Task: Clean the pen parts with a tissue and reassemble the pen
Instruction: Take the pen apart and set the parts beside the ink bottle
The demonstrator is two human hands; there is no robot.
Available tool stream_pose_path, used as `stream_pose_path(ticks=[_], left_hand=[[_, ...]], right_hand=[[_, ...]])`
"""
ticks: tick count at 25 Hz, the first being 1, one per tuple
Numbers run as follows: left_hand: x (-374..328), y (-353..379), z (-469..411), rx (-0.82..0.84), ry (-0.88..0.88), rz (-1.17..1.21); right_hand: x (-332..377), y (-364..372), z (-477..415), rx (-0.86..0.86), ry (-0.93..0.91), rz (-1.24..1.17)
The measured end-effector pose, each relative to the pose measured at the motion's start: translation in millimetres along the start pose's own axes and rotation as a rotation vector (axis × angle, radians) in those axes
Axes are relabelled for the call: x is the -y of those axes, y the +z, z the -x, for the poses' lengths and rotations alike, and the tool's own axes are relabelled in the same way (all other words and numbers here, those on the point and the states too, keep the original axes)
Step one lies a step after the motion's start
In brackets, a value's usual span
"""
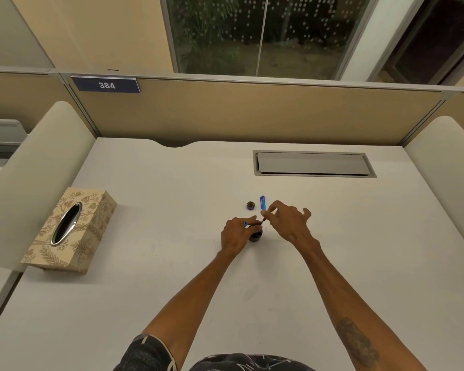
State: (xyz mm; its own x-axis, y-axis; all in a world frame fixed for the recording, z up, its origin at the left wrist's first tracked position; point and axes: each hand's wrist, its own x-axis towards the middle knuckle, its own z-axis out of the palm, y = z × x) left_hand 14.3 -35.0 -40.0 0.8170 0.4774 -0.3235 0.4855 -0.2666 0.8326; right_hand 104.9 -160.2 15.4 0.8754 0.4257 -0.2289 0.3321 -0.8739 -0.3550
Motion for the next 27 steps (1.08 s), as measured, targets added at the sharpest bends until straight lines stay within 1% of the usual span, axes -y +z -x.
stream_pose_path(ticks=[3,7,10,12,15,19,22,24,27], left_hand=[[1,2,-1,0.002,-0.016,0.001],[-1,0,3,-0.011,0.001,0.017],[-1,-1,2,-0.01,0.004,0.007],[0,1,0,-0.008,0.001,0.019],[2,4,-2,-0.005,0.039,0.059],[2,3,-1,-0.009,0.053,0.051],[2,3,0,-0.004,0.053,0.07],[2,3,-1,-0.006,0.05,0.067],[2,4,-1,0.0,0.045,0.073]], right_hand=[[-2,-5,0,-0.011,-0.079,0.015],[2,-1,0,-0.054,-0.025,0.042],[-2,4,-2,-0.039,0.0,-0.037],[-4,-1,-2,-0.018,-0.029,-0.068],[-5,-7,-2,-0.02,-0.087,-0.027],[-3,0,-3,-0.044,-0.034,-0.031],[-5,1,0,-0.014,-0.018,-0.06],[-6,-5,2,-0.001,-0.046,-0.079],[-7,-10,2,-0.021,-0.103,-0.027]])
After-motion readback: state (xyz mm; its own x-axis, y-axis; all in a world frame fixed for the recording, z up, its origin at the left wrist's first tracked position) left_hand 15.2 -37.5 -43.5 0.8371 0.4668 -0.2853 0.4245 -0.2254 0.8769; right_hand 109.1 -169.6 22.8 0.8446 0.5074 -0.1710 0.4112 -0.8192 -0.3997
